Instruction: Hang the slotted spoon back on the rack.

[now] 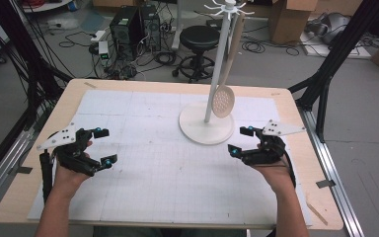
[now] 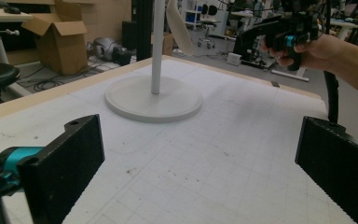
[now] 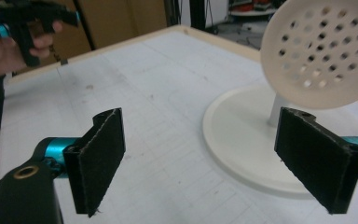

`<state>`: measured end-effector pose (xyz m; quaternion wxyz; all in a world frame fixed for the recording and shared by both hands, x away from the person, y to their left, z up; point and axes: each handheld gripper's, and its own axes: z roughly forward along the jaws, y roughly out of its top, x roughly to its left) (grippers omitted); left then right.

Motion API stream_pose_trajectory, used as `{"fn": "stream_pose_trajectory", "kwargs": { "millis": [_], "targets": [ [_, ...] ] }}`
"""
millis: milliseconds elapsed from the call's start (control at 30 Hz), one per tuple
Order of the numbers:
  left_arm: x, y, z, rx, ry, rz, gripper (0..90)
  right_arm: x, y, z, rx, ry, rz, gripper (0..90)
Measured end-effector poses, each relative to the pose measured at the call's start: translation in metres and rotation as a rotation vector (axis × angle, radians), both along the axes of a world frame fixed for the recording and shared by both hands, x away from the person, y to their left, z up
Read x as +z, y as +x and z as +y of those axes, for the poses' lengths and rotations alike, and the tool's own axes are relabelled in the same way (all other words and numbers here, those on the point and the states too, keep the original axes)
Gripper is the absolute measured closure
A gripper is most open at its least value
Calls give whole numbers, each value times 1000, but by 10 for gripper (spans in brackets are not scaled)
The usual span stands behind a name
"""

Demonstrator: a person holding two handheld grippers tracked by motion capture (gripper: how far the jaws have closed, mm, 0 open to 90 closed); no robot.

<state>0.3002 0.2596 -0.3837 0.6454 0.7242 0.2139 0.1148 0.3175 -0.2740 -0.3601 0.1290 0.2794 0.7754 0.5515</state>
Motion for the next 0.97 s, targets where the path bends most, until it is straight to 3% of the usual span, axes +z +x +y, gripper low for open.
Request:
{"fn": "stream_pose_trajectory", "kwargs": {
  "millis": [200, 967],
  "targets": [
    [0, 1, 0, -3, -6, -1, 17, -8, 2, 7, 10, -22, 31, 127],
    [-2, 2, -3, -6, 18, 12, 17, -9, 4, 6, 8, -24, 36, 116]
  ]
}}
